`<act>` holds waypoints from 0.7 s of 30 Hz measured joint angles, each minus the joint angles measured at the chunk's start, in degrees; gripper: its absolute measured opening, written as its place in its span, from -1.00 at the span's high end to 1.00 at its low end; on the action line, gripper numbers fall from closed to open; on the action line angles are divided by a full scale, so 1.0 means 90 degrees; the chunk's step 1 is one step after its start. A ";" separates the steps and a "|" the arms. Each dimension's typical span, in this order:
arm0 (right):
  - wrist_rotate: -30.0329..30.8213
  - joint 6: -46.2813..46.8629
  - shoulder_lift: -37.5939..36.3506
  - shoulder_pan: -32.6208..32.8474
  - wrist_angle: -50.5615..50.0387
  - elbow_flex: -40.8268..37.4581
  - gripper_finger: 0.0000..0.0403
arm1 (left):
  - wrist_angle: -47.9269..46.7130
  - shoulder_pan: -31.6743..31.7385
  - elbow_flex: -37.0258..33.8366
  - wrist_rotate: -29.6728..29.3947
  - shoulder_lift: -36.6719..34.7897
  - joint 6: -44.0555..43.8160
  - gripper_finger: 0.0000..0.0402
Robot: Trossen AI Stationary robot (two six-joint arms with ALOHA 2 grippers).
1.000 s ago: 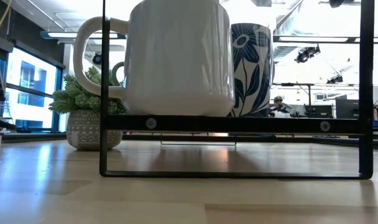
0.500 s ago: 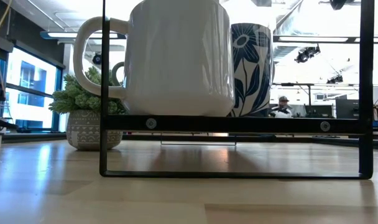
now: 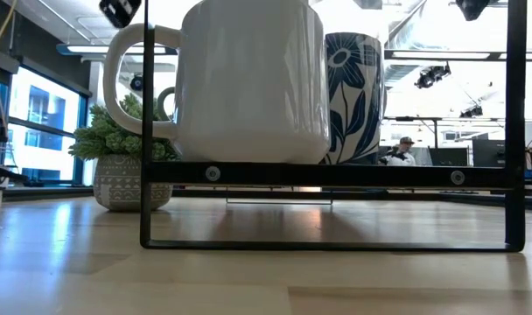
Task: Place coffee mugs
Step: Put the blue mug on the shelf
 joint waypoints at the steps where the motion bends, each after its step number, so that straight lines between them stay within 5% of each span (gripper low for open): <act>1: -0.0054 0.0159 0.0058 0.0000 -0.0155 -0.0002 0.36 | 0.0239 -0.0044 0.0000 -0.0116 0.0052 0.0106 0.47; 10: -0.0955 0.1883 0.0551 0.0000 -0.1628 0.0290 0.36 | 0.0747 -0.0097 0.0005 -0.0668 0.0182 -0.0069 0.47; 21: -0.2257 0.3275 0.2062 0.0002 -0.3923 0.1794 0.36 | 0.0931 0.0138 0.0005 -0.0838 0.0180 -0.0246 0.47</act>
